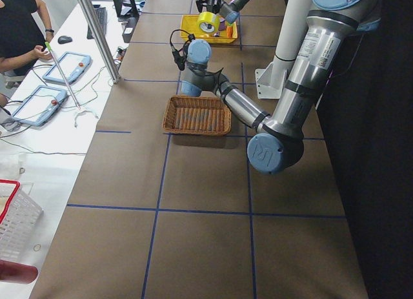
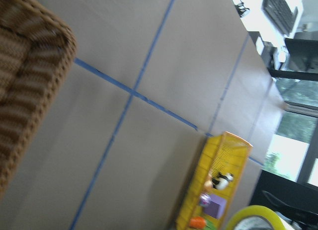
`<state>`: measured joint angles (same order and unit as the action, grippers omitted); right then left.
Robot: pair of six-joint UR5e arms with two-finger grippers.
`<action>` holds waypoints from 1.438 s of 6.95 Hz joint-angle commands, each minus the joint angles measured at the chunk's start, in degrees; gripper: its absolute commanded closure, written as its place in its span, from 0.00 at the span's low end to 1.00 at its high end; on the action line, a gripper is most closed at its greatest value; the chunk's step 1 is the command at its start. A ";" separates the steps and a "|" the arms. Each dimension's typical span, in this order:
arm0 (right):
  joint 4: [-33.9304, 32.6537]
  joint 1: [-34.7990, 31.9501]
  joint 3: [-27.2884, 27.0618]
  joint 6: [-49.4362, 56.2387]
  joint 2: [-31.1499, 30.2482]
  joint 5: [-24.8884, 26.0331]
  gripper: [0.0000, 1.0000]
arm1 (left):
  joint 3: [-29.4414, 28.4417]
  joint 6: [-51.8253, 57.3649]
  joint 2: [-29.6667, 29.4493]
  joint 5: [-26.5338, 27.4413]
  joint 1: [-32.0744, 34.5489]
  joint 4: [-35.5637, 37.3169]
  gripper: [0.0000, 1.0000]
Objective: Move tape to another basket
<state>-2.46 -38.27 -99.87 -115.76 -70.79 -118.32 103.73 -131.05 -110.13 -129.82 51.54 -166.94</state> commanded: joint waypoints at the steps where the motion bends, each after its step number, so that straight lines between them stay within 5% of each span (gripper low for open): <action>1: 1.41 3.98 -1.28 -0.61 0.47 1.51 1.00 | 1.64 -12.01 0.00 13.38 -7.20 -9.96 0.00; 3: 1.41 8.37 -3.91 -0.52 0.83 1.51 1.00 | 3.41 -12.74 -0.26 19.76 -13.98 -10.16 0.00; 10: 1.41 11.38 -3.75 -0.08 1.00 1.69 1.00 | 3.15 -13.45 -4.40 23.64 -22.08 -9.81 0.00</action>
<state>-1.05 -27.15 -103.76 -115.84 -69.85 -116.65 106.89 -144.50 -114.32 -106.57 30.64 -176.93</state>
